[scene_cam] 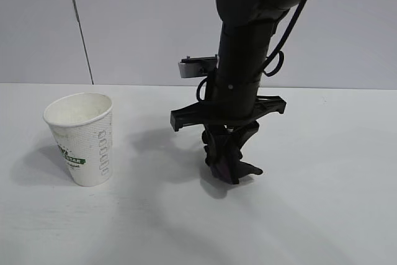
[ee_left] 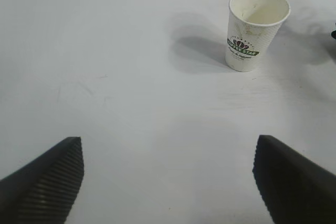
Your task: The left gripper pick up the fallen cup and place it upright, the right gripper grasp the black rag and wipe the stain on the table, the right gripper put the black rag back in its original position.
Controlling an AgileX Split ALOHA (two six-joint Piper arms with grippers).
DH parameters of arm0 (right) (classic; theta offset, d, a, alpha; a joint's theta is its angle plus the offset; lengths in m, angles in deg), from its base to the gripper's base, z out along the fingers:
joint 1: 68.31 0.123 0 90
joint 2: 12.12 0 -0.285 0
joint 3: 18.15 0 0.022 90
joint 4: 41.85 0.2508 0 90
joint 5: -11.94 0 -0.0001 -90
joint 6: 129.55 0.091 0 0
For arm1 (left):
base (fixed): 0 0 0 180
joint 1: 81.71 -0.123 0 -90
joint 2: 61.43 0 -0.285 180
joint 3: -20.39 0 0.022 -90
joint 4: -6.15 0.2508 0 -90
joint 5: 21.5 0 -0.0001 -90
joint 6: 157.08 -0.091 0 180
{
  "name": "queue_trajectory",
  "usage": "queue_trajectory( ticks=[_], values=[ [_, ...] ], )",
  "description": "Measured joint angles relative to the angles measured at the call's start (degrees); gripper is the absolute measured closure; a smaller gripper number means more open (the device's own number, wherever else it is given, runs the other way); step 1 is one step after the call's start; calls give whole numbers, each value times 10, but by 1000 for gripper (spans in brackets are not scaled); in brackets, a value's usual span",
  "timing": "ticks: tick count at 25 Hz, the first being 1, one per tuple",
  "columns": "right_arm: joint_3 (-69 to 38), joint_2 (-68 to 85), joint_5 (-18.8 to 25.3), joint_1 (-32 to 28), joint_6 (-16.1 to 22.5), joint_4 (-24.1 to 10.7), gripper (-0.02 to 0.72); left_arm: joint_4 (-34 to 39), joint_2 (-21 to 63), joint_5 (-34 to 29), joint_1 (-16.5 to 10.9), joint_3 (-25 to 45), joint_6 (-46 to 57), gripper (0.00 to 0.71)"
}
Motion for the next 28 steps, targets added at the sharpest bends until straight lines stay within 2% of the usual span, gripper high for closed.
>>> queue_trajectory(
  ticks=[2,3,6,11,14,20,28],
  values=[
    [0,0,12,-11,0,3,247,0,0,0,0,0,0,78],
    [0,0,17,-16,0,4,199,0,0,0,0,0,0,78],
    [0,0,24,-24,2,6,147,0,0,0,0,0,0,78],
    [0,10,15,-40,4,1,141,0,0,0,0,0,0,78],
    [3,29,6,-71,5,-23,141,0,0,0,0,0,0,78],
    [3,86,11,-180,15,-78,141,0,0,0,0,0,0,78],
    [3,184,52,-345,9,-121,141,0,0,0,0,0,0,78]
  ],
)
